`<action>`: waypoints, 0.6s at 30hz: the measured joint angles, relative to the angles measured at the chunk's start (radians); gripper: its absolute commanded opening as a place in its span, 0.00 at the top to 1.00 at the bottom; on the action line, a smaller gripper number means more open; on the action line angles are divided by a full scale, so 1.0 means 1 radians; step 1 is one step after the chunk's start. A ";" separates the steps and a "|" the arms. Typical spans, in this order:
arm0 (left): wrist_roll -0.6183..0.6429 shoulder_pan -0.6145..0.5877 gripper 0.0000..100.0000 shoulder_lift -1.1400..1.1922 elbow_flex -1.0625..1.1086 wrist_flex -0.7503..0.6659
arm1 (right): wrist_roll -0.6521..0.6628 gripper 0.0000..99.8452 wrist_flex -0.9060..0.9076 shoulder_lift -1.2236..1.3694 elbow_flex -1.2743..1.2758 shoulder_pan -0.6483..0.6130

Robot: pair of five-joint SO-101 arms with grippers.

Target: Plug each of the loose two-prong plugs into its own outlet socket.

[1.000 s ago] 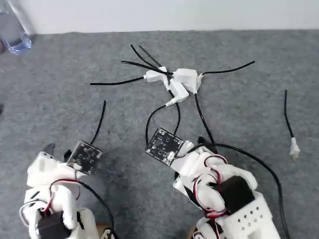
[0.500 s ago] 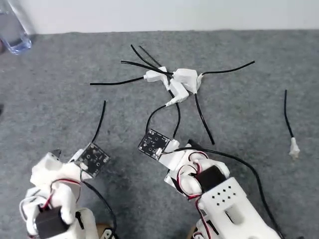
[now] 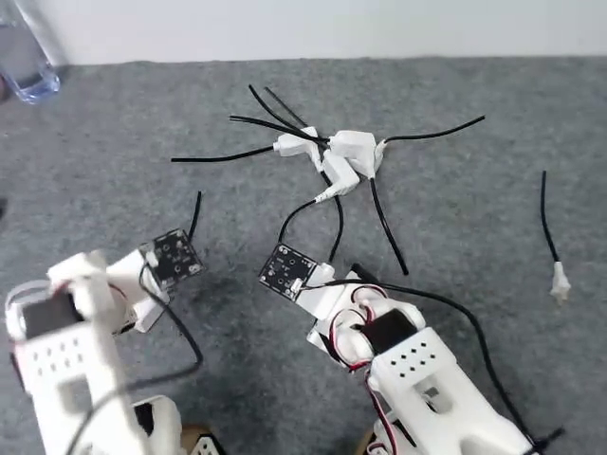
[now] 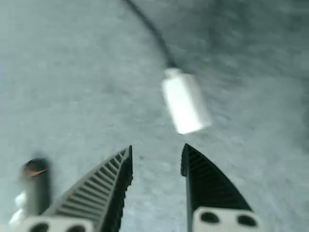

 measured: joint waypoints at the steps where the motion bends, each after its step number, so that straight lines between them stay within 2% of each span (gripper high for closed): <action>1: -0.008 0.008 0.84 0.060 -0.025 0.014 | 0.000 0.66 -0.009 0.011 0.000 0.000; 4: -0.017 0.029 0.84 0.235 -0.063 0.006 | 0.000 0.66 -0.025 0.034 0.000 0.000; 10: -0.023 0.060 0.84 0.514 -0.077 -0.170 | 0.000 0.66 -0.043 0.040 0.000 0.002; 18: -0.023 0.075 0.84 0.591 -0.078 -0.199 | 0.000 0.66 -0.055 0.041 0.000 0.008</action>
